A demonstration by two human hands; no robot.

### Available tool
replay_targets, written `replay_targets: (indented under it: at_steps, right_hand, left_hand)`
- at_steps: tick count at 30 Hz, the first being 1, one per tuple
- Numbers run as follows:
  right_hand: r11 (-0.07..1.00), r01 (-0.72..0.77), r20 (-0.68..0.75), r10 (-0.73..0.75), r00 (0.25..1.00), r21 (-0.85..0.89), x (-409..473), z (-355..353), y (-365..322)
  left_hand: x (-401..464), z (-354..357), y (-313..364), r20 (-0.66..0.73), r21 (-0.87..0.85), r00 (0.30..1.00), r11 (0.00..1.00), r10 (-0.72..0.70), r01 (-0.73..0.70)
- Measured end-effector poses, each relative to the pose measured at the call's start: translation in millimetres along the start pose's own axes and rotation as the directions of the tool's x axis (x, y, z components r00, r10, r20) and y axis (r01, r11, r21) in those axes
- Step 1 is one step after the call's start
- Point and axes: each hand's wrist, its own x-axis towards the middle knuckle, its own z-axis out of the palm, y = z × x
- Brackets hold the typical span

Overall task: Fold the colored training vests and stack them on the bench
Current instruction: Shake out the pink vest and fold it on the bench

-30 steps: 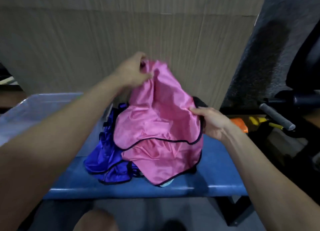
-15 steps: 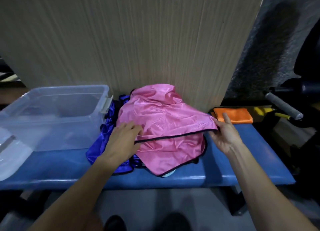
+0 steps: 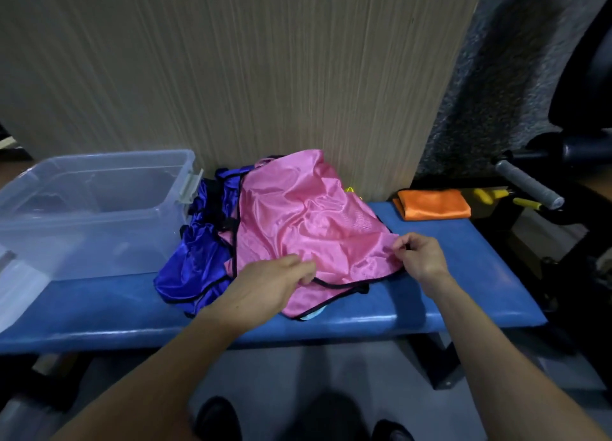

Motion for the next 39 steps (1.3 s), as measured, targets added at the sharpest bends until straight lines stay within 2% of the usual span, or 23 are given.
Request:
replay_targets:
  at_steps: [3,8,13,15,18,20,24,27,31,34,39]
  right_hand:
    - [0.98,0.067,0.055,-0.057,0.997,-0.19,-4,-5,2]
    - [0.863,0.213,0.218,-0.124,0.968,-0.458,-10,-11,7]
    - [0.762,0.223,0.22,-0.108,0.969,-0.607,-19,-19,9]
    - [0.751,0.278,0.221,-0.178,0.959,-0.599,-24,-19,7]
    - [0.751,0.436,0.282,-0.336,0.899,-0.496,-33,-15,-2]
    - [0.746,0.531,0.342,-0.415,0.843,-0.403,-46,-8,-13]
    - [0.735,0.643,0.441,-0.515,0.735,-0.213,-78,13,-30]
    - [0.673,0.732,0.43,-0.633,0.643,-0.104,-99,26,-47]
    - [0.622,0.783,0.327,-0.734,0.595,-0.028,-118,27,-82]
    - [0.534,0.843,0.216,-0.818,0.532,-0.055,-132,27,-107]
    - [0.4,0.909,0.108,-0.905,0.412,-0.115,-145,19,-151]
  left_hand:
    - [0,13,-11,0.057,0.12,0.998,0.992,0.018,-0.024]
    - [0,36,-13,-0.01,0.377,1.0,0.926,0.029,-0.023]
    - [3,40,-7,-0.078,0.411,0.994,0.911,0.08,-0.041]
    - [3,41,-9,-0.119,0.312,0.989,0.949,0.091,-0.05]
    - [1,38,-13,-0.137,0.062,0.989,0.997,-0.046,0.055]
    - [0,33,-15,-0.133,-0.093,0.985,0.991,-0.11,0.098]
    - [-5,3,-6,-0.231,-0.408,0.957,0.911,-0.175,0.068]
    - [-7,-33,5,-0.234,-0.415,0.968,0.91,-0.093,-0.013]
    - [-9,-89,18,-0.252,-0.324,0.966,0.936,0.056,-0.139]
    - [-10,-136,33,-0.253,-0.291,0.955,0.929,0.155,-0.228]
    - [-10,-201,55,-0.228,-0.228,0.948,0.934,0.223,-0.275]
